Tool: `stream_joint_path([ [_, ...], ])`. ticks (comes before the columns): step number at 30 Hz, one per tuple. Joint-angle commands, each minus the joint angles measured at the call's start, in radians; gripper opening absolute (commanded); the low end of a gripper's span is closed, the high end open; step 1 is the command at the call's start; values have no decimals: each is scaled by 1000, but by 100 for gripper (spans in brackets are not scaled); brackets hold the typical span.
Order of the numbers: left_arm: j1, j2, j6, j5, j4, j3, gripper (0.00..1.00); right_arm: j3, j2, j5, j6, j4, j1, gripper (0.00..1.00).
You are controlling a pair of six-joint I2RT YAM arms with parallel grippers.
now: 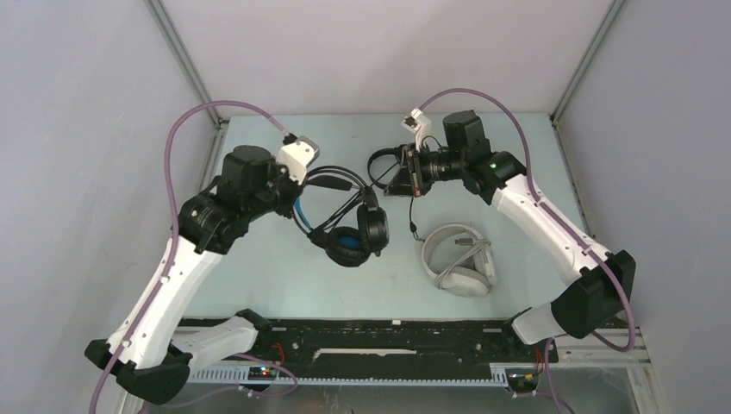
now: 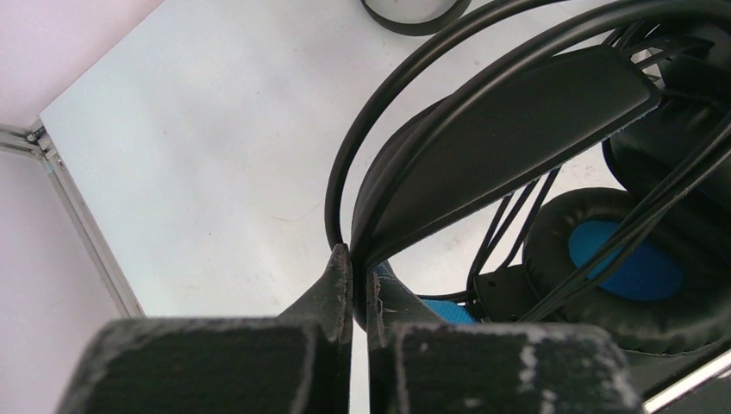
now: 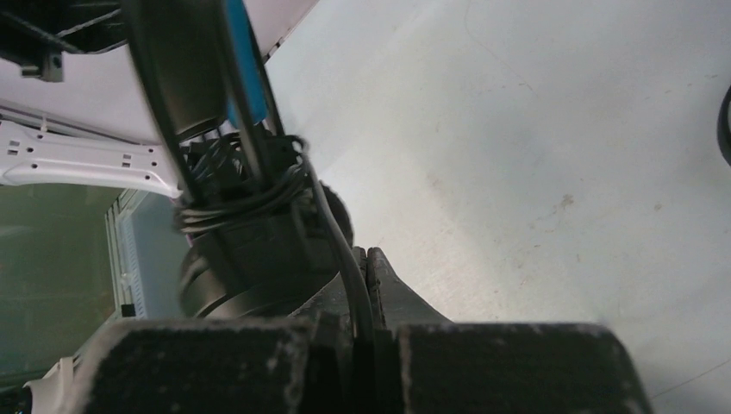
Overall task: Wrap the headphones
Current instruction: Wrap the headphones cable around the headphones.
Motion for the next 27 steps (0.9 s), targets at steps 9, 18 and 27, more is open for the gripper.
stream_joint_path([
  [9,-15,27,78,-196,21,-38,0,156,25,-144,24,-69,-5,0],
  [18,-45,-7,115,-265,133,-69,0,125,32,-300,227,132,-3,5],
  [27,-47,-8,2,-327,172,-62,0,70,26,-272,411,315,42,7],
])
